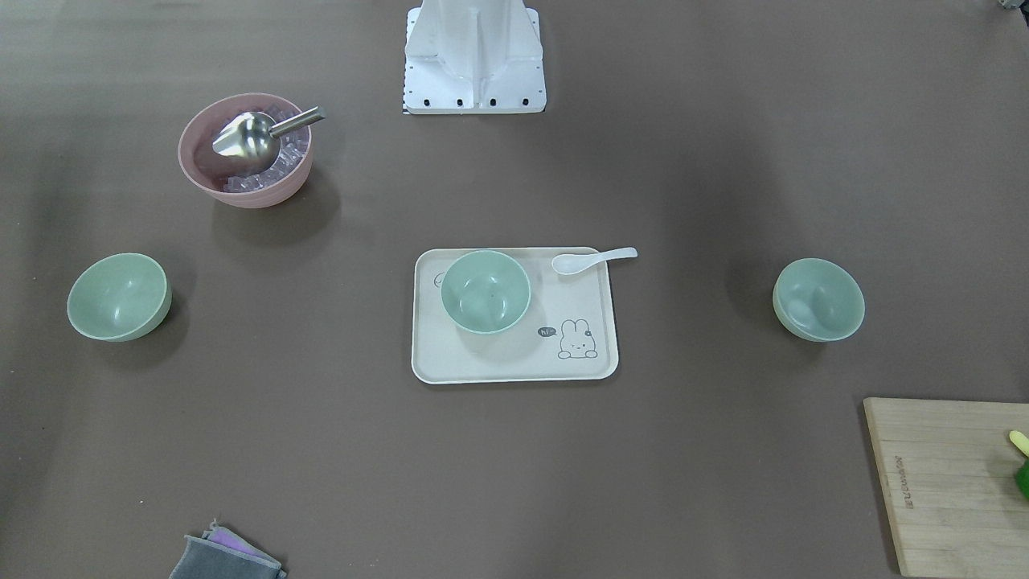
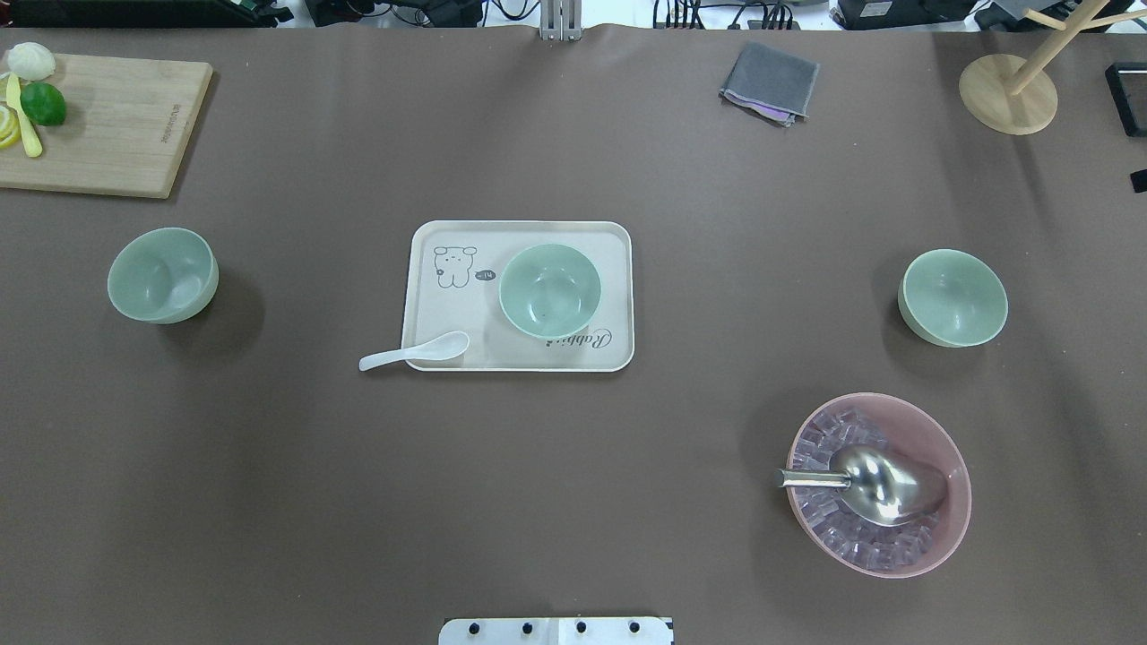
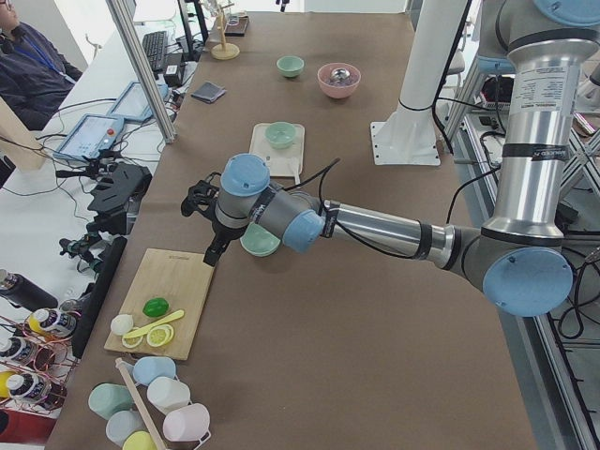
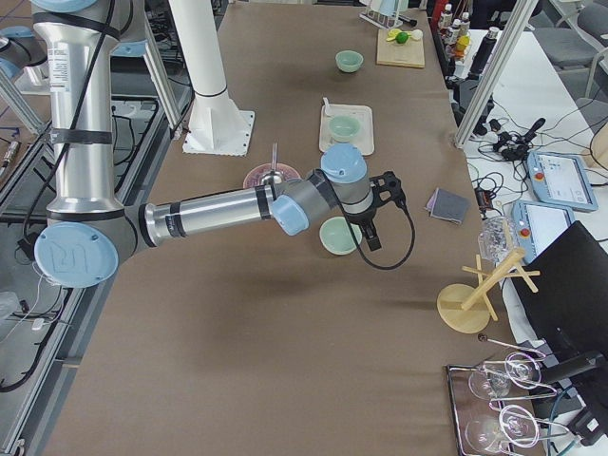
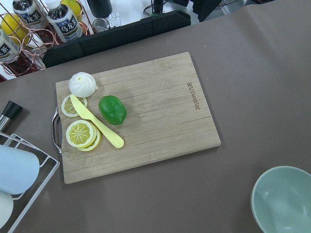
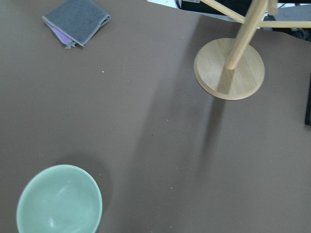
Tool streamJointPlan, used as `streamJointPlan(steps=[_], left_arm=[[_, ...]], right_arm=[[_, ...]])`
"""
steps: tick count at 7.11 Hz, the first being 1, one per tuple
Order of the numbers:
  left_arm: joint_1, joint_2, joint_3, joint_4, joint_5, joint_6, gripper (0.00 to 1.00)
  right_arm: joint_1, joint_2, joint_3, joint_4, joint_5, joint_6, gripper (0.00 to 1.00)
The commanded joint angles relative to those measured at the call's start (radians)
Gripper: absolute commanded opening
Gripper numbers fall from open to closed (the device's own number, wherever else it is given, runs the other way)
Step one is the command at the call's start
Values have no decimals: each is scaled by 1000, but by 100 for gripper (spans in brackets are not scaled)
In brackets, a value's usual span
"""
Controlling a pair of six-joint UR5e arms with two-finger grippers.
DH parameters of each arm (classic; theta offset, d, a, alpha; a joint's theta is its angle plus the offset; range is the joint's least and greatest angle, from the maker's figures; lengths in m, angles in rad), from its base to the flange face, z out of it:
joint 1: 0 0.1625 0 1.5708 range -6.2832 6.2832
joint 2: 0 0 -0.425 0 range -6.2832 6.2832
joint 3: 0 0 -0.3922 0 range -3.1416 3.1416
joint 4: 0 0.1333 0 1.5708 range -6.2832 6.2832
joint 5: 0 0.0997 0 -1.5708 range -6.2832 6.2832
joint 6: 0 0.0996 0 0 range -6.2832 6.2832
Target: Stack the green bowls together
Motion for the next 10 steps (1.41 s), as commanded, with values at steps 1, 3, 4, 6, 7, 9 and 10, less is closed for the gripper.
streamJointPlan(steps=[1,3,4,6,7,9,10], left_arm=[[109,-12,53,-15,2,-85,99],[191,-41,103,-28,5,-244,98],[210,-43,128,-66,30,-278,98],[303,-52,177,-162,120,-404,98],[337,-50,200,-208,155,-436,98],[376,-63,231,-239,168,-449,97],[384,-63,240,-258,168,-446,89]], right_arm=[[-161,41,-28,7,-87,207,100],[-218,28,-52,15,-139,328,100],[-255,28,-54,15,-170,397,100],[-284,27,-52,15,-189,407,100],[-292,21,-52,15,-190,407,100],[-295,16,-49,17,-195,407,100],[-295,18,-48,17,-195,407,100]])
